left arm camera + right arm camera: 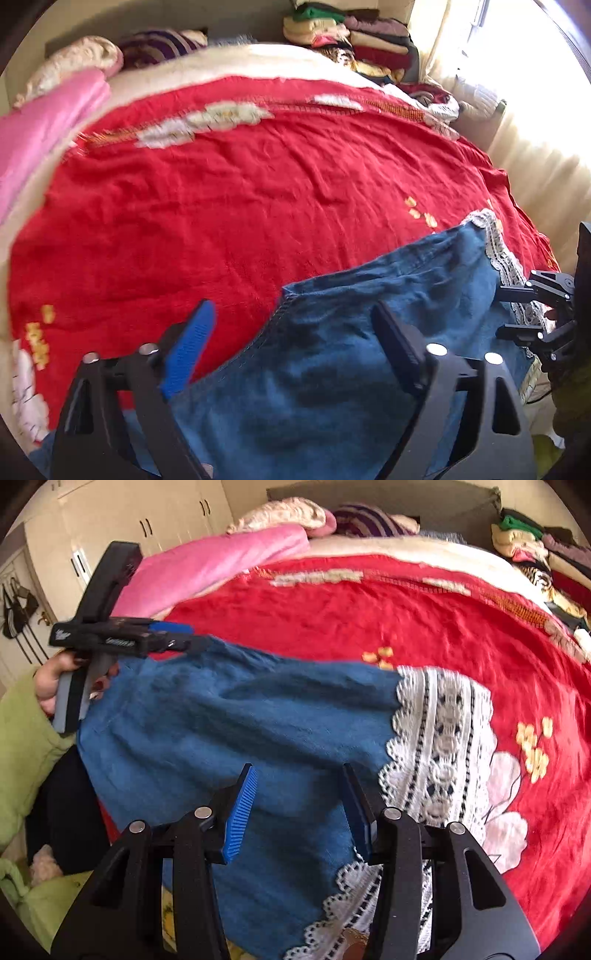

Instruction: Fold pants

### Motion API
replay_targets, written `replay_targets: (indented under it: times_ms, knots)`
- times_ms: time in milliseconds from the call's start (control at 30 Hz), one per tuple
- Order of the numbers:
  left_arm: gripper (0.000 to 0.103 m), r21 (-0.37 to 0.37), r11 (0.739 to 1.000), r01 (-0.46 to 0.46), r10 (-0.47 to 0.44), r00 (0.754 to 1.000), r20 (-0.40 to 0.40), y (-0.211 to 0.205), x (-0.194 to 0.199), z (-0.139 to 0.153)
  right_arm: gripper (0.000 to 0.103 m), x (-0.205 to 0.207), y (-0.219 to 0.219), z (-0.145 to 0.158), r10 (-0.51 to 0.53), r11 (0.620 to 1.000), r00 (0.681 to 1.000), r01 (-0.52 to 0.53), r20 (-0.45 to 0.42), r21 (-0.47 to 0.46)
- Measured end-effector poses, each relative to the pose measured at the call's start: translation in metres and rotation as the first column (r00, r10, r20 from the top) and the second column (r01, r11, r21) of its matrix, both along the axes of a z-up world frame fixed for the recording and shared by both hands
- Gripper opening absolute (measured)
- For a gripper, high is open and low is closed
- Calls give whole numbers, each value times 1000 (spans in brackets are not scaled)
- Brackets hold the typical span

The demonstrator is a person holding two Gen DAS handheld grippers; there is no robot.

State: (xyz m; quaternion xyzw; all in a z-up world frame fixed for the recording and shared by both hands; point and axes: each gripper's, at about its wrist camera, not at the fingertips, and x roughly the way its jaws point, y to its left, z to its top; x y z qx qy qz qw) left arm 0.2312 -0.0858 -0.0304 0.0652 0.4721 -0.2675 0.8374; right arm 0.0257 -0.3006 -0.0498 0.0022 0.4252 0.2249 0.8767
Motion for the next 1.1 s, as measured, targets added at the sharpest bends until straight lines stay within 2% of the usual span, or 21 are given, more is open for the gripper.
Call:
replay_targets:
  times_ms: [33, 67, 100, 167, 200, 267, 333, 400, 467, 533, 633, 700, 767, 833, 900, 933, 967, 1000, 1100]
  knots:
    - [55, -8, 1000, 20, -20, 999, -31, -3, 2, -7, 40, 0, -3, -4, -5, 1000, 1000, 5, -12, -1]
    - [26, -11, 999, 34, -35, 998, -49, -5, 2, -11, 40, -1, -4, -7, -8, 1000, 1000, 8, -23, 2]
    - [6, -15, 999, 44, -45, 997, -56, -6, 1, -13, 40, -1, -6, -9, -11, 1000, 1000, 11, -28, 9]
    - [6, -38, 999, 33, -34, 999, -24, -6, -2, -9, 40, -3, -9, -13, -21, 999, 999, 22, -36, 24]
    - [5, -86, 996, 15, -15, 1000, 4, 0, -2, -1, 40, -4, -10, -14, -24, 999, 999, 25, -36, 27]
    - [5, -151, 988, -10, 12, 1000, 11, 10, 2, 5, 40, -7, -11, -15, -28, 999, 999, 29, -36, 24]
    - [6, -145, 989, -25, 25, 1000, 1, 13, 6, -1, 40, -7, -9, -15, -22, 1000, 999, 22, -38, 14]
    - [6, -109, 994, -24, 22, 1000, -17, 9, 8, -13, 40, -5, -9, -12, -12, 1000, 999, 12, -44, 2]
    - [6, -82, 996, -21, 18, 999, -29, 5, 6, -23, 40, -4, -17, 3, -36, 999, 999, 36, -6, 13]
    - [8, -93, 995, -30, 28, 999, -29, 7, 5, -24, 40, 1, -36, 23, -109, 993, 992, 106, 59, 46]
    - [10, -103, 994, -40, 37, 999, -33, 10, 8, -23, 40, 22, -70, 39, -234, 972, 968, 229, 87, 61]
    - [11, -96, 995, -40, 38, 999, -27, 9, 9, -23, 40, 43, -87, 35, -268, 962, 963, 265, 42, 70]
    - [11, -94, 995, -42, 40, 999, -25, 9, 8, -23, 40, 62, -96, 24, -256, 963, 967, 256, -13, 80]
    - [11, -97, 994, -45, 43, 999, -24, 10, 7, -24, 40, 80, -99, 4, -224, 963, 969, 237, -106, 126]
    - [12, -100, 994, -49, 47, 999, -25, 10, 6, -24, 42, 86, -96, -10, -183, 961, 970, 211, -157, 182]
    - [12, -100, 994, -50, 48, 999, -24, 10, 6, -24, 31, 85, -93, -11, -178, 962, 972, 204, -151, 179]
    - [12, -98, 994, -52, 49, 998, -24, 10, 6, -24, 17, 84, -91, -11, -169, 964, 975, 194, -146, 183]
    - [9, -96, 994, -54, 52, 998, -26, 10, 6, -24, 16, 82, -90, -9, -154, 962, 977, 182, -145, 203]
    - [9, -108, 991, -73, 72, 997, -19, 11, 6, -19, 14, 66, -91, 15, -175, 969, 984, 177, -28, 170]
